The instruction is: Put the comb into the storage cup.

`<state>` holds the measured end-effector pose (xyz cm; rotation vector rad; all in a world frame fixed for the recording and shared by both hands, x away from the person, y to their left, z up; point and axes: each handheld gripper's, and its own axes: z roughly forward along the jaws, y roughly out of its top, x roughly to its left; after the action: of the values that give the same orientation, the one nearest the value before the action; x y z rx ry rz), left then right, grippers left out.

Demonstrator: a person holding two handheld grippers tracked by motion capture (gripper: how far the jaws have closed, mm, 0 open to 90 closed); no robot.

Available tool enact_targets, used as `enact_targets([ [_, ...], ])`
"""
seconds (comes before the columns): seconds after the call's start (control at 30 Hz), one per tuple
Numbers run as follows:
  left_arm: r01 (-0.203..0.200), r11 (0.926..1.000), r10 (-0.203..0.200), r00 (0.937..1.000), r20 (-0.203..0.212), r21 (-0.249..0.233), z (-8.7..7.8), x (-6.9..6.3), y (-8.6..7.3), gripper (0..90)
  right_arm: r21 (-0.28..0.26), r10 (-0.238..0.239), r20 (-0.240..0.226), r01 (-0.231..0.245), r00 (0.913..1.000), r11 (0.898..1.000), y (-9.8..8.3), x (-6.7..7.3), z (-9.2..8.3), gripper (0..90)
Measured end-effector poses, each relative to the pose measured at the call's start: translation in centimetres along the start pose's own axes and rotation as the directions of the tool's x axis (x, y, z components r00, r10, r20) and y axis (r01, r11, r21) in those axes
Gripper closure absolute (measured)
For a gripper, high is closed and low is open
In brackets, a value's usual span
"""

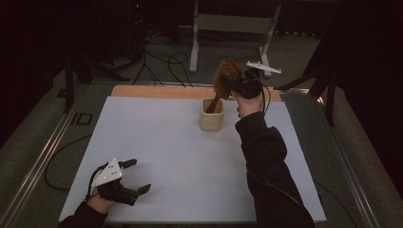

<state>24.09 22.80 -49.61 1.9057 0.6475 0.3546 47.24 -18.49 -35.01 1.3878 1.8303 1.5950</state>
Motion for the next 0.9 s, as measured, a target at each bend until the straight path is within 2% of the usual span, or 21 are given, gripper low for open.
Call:
enact_targets([
  [0.47, 0.002, 1.0, -0.002, 1.0, 0.005, -0.001, 0.0, 0.0, -0.1, 0.0, 0.034, 0.033, -0.004, -0.033, 0.9994, 0.999, -2.2, -0.6, 1.4, 51.8],
  [0.9, 0.001, 1.0, -0.001, 1.0, 0.006, 0.0, 0.1, 0.0, -0.2, 0.0, 0.05, 0.069, -0.007, -0.069, 0.9976, 0.996, -3.5, -1.1, 2.1, 51.6],
])
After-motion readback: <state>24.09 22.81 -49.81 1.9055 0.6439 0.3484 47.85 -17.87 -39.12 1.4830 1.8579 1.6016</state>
